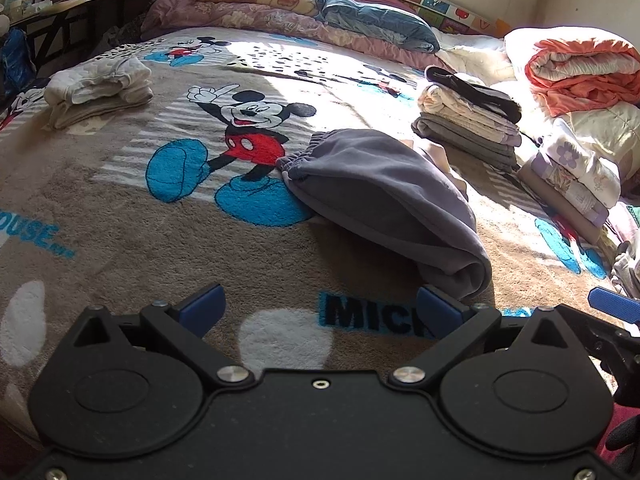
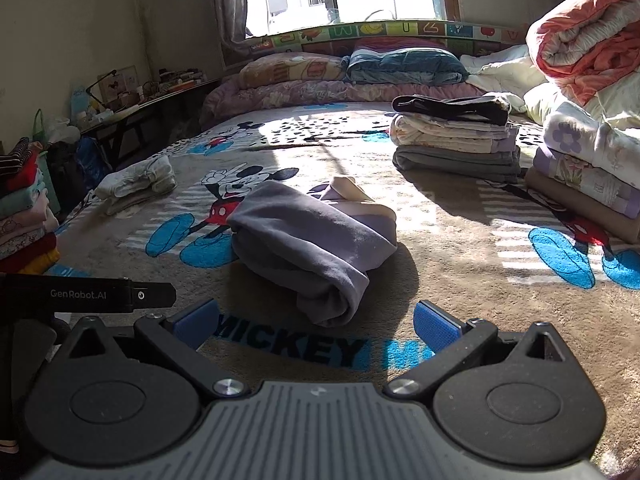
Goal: Fold clothes
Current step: 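Move the right gripper to the sweatpants' waistband and close on it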
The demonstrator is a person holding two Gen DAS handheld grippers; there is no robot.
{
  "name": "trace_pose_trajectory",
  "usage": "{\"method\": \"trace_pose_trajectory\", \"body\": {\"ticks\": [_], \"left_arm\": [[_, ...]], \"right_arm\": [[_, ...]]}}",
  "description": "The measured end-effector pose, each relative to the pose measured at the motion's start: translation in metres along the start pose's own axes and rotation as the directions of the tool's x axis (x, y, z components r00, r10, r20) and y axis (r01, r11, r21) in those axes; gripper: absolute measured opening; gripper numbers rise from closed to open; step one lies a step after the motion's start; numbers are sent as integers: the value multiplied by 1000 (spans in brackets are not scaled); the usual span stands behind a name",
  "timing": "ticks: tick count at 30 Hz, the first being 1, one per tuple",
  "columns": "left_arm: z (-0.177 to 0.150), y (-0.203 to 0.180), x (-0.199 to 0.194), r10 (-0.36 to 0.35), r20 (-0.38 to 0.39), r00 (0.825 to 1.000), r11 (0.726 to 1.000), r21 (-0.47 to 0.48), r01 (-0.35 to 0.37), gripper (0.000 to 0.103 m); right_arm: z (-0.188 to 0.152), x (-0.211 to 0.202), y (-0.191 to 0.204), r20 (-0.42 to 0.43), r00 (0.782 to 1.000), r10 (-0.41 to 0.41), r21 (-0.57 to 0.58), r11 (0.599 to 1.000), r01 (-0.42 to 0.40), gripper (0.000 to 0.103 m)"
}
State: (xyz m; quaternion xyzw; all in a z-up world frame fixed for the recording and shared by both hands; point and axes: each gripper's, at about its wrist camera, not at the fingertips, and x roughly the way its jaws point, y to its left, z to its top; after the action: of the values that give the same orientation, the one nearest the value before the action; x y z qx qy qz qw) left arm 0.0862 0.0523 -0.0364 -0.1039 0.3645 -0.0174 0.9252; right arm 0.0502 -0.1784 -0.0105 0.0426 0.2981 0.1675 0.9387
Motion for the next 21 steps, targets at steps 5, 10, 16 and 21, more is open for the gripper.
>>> {"method": "trace_pose_trajectory", "body": {"ticks": [5,10,16,21], "left_arm": [[17,13,16,-22,45,999,1000,5,22,103],[36,18,35,-46,87,995,997,62,41,103],[49,30,63,-57,17,998,994,94,55,103],[45,50,79,-118,-19,993,992,45,118,103]], "right_arm": [[13,21,15,-37,999,7,-86,996,-10,103],[28,41,34,-21,1000,4,-182,983,-8,103],[45,64,42,12,1000,-15,-255,967,17,103],[55,89,54,8,1000,-8,-307,952,10,98]]}}
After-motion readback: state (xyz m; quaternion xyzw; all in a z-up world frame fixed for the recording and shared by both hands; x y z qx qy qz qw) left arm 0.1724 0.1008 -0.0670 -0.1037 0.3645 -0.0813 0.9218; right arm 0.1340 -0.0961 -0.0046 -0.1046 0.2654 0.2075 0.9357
